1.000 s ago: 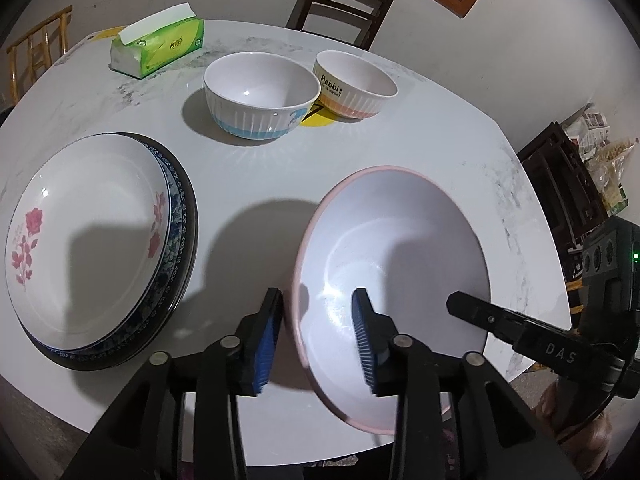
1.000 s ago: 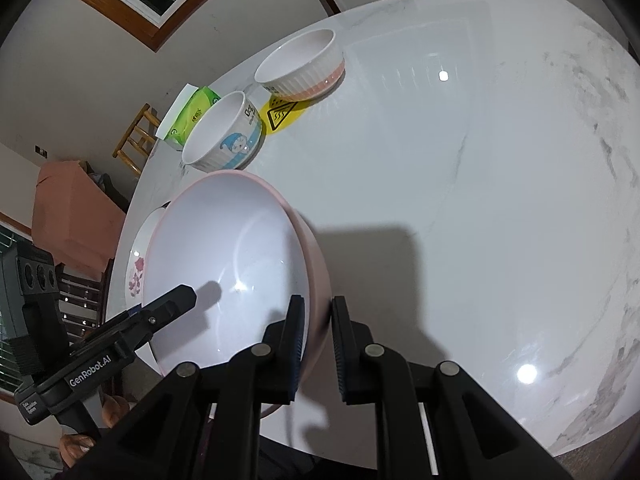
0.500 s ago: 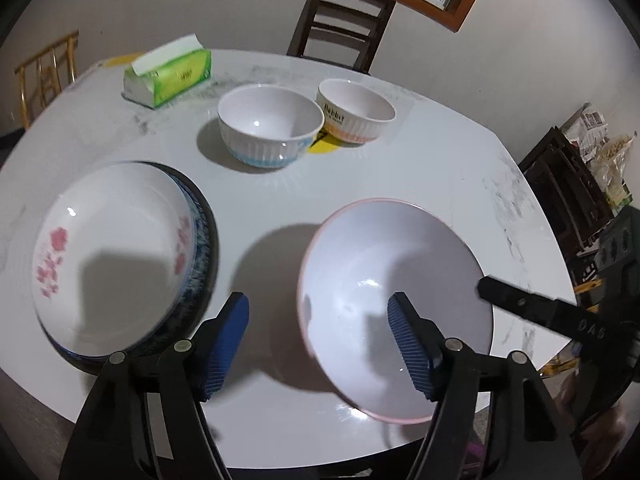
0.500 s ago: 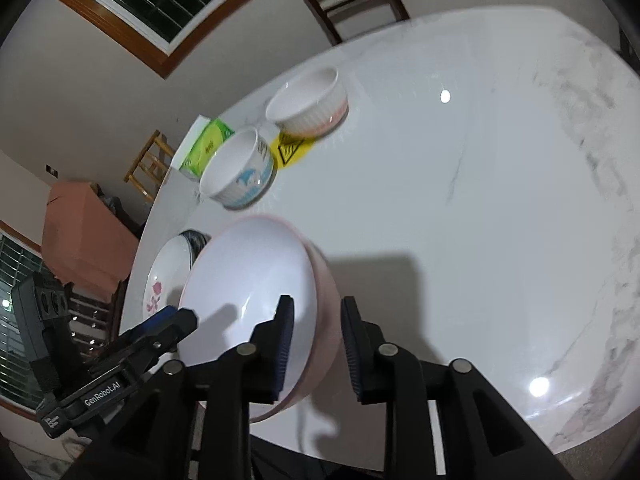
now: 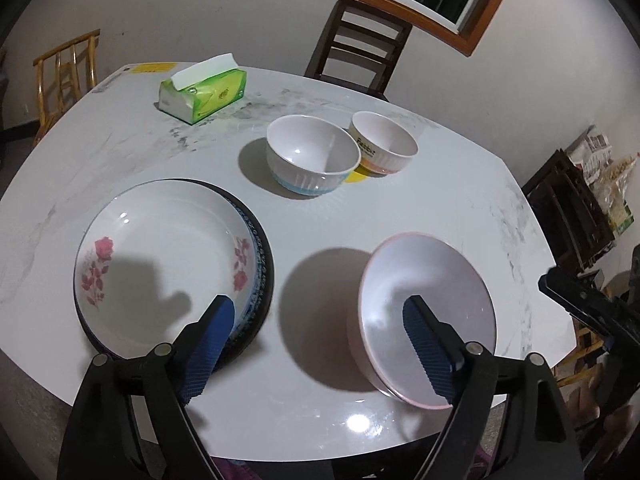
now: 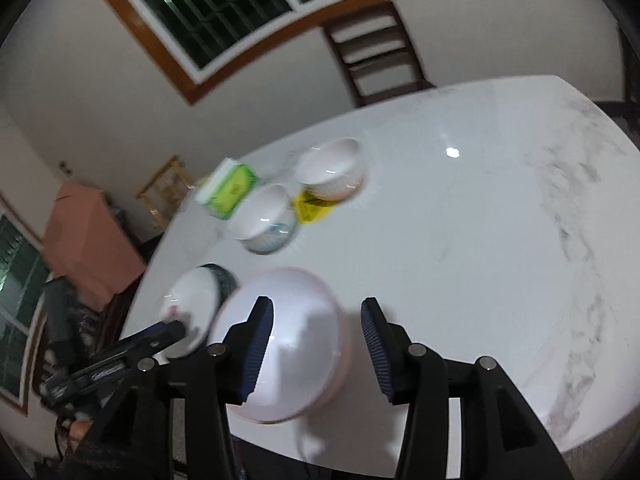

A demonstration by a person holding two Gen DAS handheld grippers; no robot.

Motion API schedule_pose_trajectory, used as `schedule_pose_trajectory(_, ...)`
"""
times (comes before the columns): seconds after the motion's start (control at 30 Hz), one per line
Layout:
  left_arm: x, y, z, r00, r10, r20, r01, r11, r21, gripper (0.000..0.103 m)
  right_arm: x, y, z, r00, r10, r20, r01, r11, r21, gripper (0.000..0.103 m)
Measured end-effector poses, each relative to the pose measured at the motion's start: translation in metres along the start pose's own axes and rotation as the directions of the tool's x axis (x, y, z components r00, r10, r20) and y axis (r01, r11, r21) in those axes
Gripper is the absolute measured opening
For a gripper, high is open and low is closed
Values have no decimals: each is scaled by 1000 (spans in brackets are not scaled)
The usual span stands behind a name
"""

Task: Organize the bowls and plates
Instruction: 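Carry the pink bowl beside the plate stack, lower it, open both grippers, then move both grippers to the rim of the blue-banded white bowl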

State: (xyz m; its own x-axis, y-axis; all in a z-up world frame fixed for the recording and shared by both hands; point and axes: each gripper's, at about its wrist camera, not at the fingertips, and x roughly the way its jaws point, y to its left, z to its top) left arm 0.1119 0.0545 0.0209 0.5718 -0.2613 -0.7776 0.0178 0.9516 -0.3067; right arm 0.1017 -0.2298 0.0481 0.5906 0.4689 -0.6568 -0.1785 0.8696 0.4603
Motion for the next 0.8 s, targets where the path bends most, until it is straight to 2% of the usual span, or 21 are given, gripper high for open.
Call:
schedule_pose_trajectory(0.2, -6, 3, 21, 1000, -2, 8, 2, 1000, 0, 89, 17, 13, 17, 989, 117, -93, -113, 992, 51, 47)
schedule_pose_trajectory(0.43, -3, -2, 43, 997, 65, 34, -66, 997, 46, 91, 36, 35, 39, 991, 91, -102, -91, 996, 8, 47)
schedule_pose_trajectory(0.57, 7, -1, 52, 994, 98, 40, -100, 993, 59, 91, 54, 39, 48, 988, 78, -136, -79, 997, -1, 47)
schedule_pose_trajectory(0.67, 17, 3, 58, 994, 103, 27, -104, 993, 55, 91, 64, 35, 56, 986, 84, -143, -81, 996, 25, 47)
schedule_pose_trajectory(0.8, 29, 8, 68, 993, 115, 10, -116, 992, 56, 91, 82, 29, 67, 976, 98, -195, -84, 993, 77, 47)
